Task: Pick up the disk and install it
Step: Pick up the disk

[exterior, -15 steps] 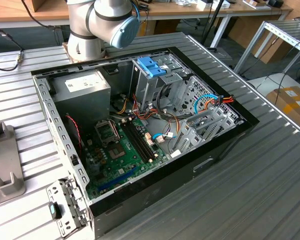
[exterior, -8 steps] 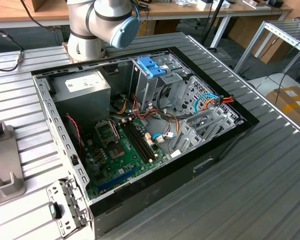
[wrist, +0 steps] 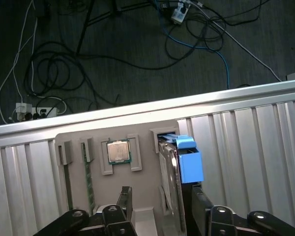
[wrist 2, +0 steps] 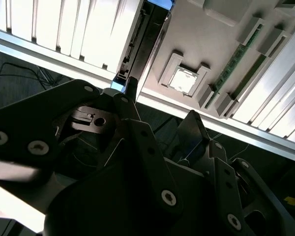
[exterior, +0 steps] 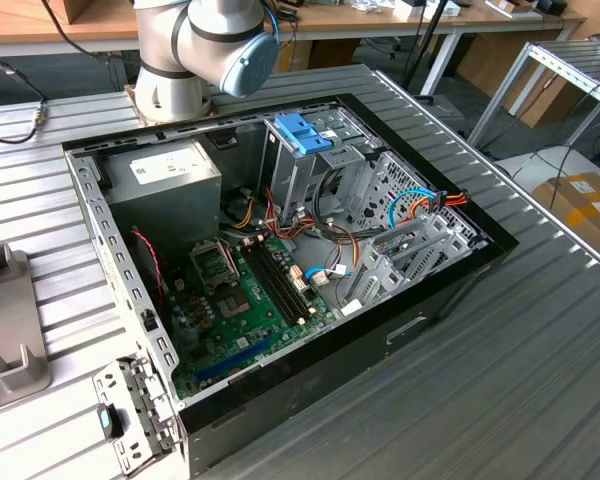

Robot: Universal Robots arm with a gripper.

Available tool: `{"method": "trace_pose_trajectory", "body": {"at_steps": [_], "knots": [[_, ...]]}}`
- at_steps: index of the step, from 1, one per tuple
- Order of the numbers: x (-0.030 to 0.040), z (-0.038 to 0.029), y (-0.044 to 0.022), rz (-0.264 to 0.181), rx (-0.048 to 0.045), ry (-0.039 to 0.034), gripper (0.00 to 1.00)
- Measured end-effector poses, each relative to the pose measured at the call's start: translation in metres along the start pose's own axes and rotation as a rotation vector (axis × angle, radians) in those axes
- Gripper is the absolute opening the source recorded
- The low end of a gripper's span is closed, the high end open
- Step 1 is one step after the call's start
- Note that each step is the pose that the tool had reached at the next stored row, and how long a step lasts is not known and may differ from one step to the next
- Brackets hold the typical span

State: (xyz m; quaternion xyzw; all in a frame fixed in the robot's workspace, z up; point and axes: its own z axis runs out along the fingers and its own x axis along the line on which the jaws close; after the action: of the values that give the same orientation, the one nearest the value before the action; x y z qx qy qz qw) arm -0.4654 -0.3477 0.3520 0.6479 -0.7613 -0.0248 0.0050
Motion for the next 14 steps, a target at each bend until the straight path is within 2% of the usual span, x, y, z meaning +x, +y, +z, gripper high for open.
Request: {"method": "trace_pose_trajectory", "body": {"at_steps": [14], "knots": [[-0.0006, 0.0058, -0.0001, 0.0, -0.0001, 0.0, 0.6]]}}
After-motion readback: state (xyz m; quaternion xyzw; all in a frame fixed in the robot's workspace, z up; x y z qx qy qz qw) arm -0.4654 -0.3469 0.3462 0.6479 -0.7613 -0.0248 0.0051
